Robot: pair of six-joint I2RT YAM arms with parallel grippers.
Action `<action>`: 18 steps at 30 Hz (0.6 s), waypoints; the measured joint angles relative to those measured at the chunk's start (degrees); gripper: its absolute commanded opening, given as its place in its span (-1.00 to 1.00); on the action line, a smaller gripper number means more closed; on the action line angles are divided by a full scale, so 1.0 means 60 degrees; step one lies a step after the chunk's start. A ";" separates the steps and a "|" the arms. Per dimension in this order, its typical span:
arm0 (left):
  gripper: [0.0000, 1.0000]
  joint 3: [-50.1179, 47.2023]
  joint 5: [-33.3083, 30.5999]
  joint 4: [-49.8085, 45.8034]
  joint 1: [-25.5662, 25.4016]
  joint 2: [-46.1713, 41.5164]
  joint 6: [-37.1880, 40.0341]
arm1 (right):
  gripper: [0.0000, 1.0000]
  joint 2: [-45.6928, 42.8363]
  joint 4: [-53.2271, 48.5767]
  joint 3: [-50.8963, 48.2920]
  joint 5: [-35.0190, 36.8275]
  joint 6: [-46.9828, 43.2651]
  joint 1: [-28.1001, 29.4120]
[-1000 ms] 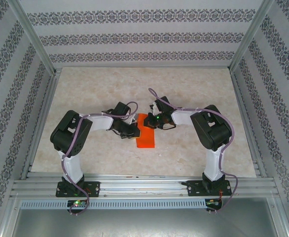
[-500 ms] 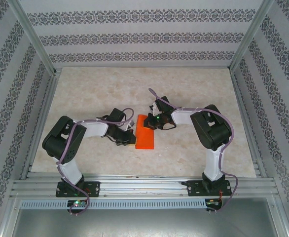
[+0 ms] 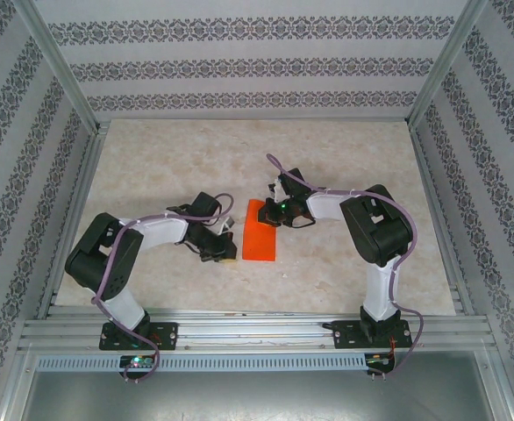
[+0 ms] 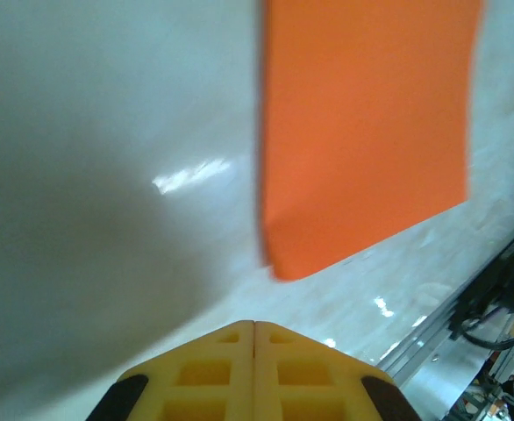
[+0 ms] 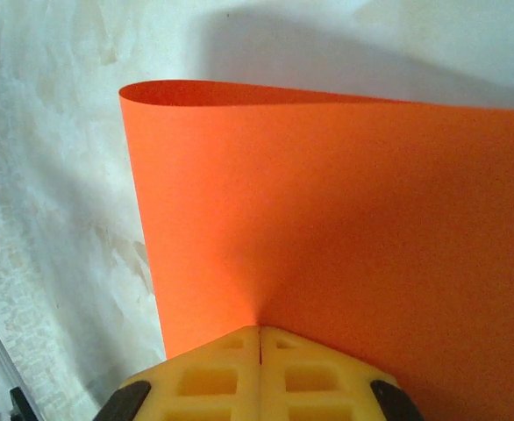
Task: Fold a paper plane with a square sheet of paper (fold left side to right side)
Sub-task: First fold the square sheet of paper in half at the center of the table.
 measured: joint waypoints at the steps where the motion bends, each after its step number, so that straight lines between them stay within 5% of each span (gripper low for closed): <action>1: -1.00 0.0197 0.0011 0.0000 0.0000 0.0015 0.0000 | -1.00 0.0000 0.0000 0.0000 0.0000 -0.0018 0.0000; 18: -1.00 0.1625 0.0448 0.0277 -0.0029 0.2087 0.0193 | -1.00 0.0007 -0.0018 0.0036 0.0011 -0.0186 0.0004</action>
